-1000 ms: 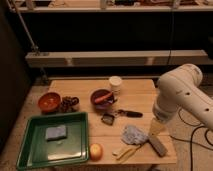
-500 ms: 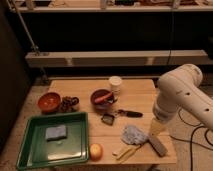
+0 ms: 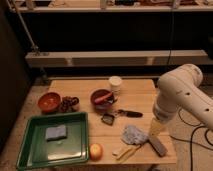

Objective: Wipe tray with eraser

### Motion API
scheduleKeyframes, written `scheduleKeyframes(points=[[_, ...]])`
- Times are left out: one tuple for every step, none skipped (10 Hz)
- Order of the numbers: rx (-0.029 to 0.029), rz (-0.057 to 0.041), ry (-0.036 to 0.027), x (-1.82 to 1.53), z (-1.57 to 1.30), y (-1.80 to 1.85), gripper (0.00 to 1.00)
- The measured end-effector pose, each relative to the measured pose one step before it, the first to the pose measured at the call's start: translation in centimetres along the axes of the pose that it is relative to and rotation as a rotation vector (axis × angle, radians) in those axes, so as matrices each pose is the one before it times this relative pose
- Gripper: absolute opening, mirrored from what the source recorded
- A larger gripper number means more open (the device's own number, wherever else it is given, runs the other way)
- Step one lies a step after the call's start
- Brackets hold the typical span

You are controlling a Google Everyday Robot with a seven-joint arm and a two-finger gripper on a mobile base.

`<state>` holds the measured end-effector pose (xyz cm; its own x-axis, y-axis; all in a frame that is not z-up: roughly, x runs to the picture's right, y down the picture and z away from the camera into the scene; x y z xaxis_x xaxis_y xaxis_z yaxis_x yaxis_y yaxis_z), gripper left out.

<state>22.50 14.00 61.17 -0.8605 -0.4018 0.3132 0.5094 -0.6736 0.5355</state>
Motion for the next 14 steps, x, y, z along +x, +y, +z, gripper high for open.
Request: scheduleKeyframes(points=[[-0.00003, 0.00005, 0.00005, 0.0, 0.0, 0.002, 0.8], [-0.00101, 0.00139, -0.00137, -0.047, -0.004, 0.073, 0.8], [0.00236, 0.0065, 0.00109, -0.097, 0.021, 0.092, 0.8], [0.01874, 0.02991, 0.01319, -0.592, 0.246, -0.12, 0.8], [0.01513, 0.04027, 0.02403, -1.058, 0.343, 0.053, 0.8], [0.02136, 0.06624, 0.03905, -1.849, 0.636, -0.049, 0.8], [0.01306, 0.04195, 0.02244, -1.152, 0.443, 0.024, 0.8], [0.01562, 0.04907, 0.01934, -1.512, 0.684, 0.061, 0.8], [0.0217, 0.05295, 0.01446, -2.128, 1.181, 0.423, 0.78], [0.00749, 0.01692, 0.00311, -0.595, 0.723, 0.212, 0.73], [0.00669, 0.00846, 0.00148, -0.358, 0.583, 0.14, 0.64], [0.01402, 0.00334, 0.005, -0.127, 0.336, -0.223, 0.58], [0.01536, -0.01177, -0.00058, 0.232, 0.47, -0.47, 0.58], [0.00886, -0.00877, -0.00254, 0.115, 0.477, -0.331, 0.63]])
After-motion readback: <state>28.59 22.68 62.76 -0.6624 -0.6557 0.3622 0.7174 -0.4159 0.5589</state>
